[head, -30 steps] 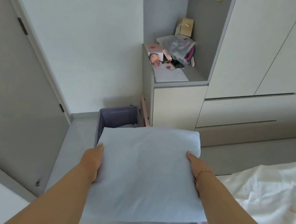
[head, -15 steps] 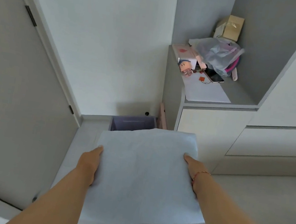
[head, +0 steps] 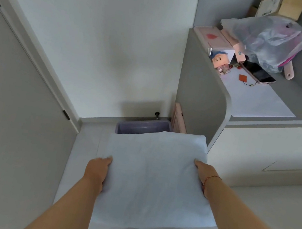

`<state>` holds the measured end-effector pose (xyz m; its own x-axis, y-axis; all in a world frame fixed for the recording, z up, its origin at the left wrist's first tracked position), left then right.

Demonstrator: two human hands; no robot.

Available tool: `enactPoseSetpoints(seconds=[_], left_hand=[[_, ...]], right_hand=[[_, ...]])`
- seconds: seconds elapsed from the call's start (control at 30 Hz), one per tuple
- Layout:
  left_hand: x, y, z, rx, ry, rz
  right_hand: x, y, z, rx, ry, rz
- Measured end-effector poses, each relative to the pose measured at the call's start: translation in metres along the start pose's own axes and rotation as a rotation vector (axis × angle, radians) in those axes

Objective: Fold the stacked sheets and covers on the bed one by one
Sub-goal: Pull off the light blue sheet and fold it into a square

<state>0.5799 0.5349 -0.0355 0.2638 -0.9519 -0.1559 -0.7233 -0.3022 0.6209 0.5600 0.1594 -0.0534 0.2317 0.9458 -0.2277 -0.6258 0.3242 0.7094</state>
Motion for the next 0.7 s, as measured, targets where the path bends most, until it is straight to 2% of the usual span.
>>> enactPoseSetpoints(seconds=[0.13, 0.33, 0.5, 0.7], left_hand=[[0.011, -0.068, 0.012, -0.002, -0.080, 0.029], [0.038, -0.158, 0.056, -0.005, -0.126, 0.021], [0.064, -0.227, 0.098, 0.005, -0.124, -0.014], [0.084, -0.303, 0.178, -0.031, -0.200, -0.051]], right_hand=[[0.026, -0.049, -0.006, 0.019, 0.053, -0.060], [0.055, -0.133, -0.020, -0.053, 0.137, -0.146], [0.093, -0.211, -0.044, -0.054, 0.229, -0.137], [0.140, -0.302, -0.103, 0.011, 0.316, -0.066]])
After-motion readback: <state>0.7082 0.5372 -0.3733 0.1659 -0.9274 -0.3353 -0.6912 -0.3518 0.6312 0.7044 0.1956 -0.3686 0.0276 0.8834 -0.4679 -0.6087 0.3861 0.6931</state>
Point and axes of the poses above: each hand's wrist, its own y-axis away from the middle knuckle, its own x-axis out of the palm, z = x × y, the point moved 10 cm from there along -y, towards the middle knuckle, and after that the axes turned 3 degrees about z, right-handed, at the moved point
